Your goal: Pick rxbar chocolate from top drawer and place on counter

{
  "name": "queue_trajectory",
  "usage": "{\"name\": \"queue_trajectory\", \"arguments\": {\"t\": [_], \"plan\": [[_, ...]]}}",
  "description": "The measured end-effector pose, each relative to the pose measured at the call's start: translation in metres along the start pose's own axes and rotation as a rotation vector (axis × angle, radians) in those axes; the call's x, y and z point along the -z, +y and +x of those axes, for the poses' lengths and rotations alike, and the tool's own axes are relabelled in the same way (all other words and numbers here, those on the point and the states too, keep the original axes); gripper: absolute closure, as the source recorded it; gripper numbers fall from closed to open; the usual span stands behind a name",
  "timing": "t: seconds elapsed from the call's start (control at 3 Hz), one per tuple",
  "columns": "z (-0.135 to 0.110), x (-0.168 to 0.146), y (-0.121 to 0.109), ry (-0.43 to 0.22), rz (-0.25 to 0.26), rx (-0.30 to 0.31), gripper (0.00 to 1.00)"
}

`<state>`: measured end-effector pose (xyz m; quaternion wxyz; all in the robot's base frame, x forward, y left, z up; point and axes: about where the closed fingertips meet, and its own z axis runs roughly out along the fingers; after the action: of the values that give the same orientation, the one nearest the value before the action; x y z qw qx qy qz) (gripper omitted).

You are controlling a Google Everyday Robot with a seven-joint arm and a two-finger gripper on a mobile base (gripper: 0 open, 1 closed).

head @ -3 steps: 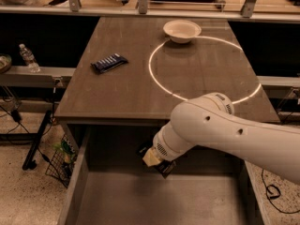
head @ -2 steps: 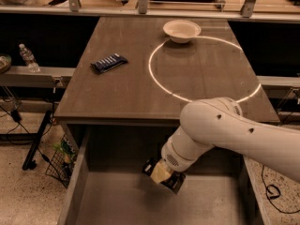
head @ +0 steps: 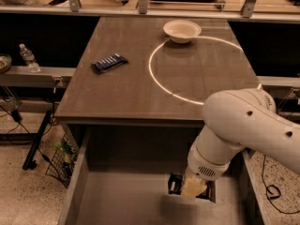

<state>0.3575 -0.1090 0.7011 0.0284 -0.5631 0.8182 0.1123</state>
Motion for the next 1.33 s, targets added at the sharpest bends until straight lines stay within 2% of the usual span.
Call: {"name": "queue_trajectory", "arguments": {"t": [0.33, 0.67, 1.0, 1.33], "plan": [[-0.002, -0.003, 0.0, -0.003, -0.003, 0.023, 1.0], [-0.005, 0.007, 0.004, -0.019, 0.019, 0.024, 1.0], [-0.002, 0.054, -0.001, 0.007, 0.103, 0.017, 1.0], [-0.003, 0.116, -0.003, 0.044, 0.21, 0.021, 1.0]]}}
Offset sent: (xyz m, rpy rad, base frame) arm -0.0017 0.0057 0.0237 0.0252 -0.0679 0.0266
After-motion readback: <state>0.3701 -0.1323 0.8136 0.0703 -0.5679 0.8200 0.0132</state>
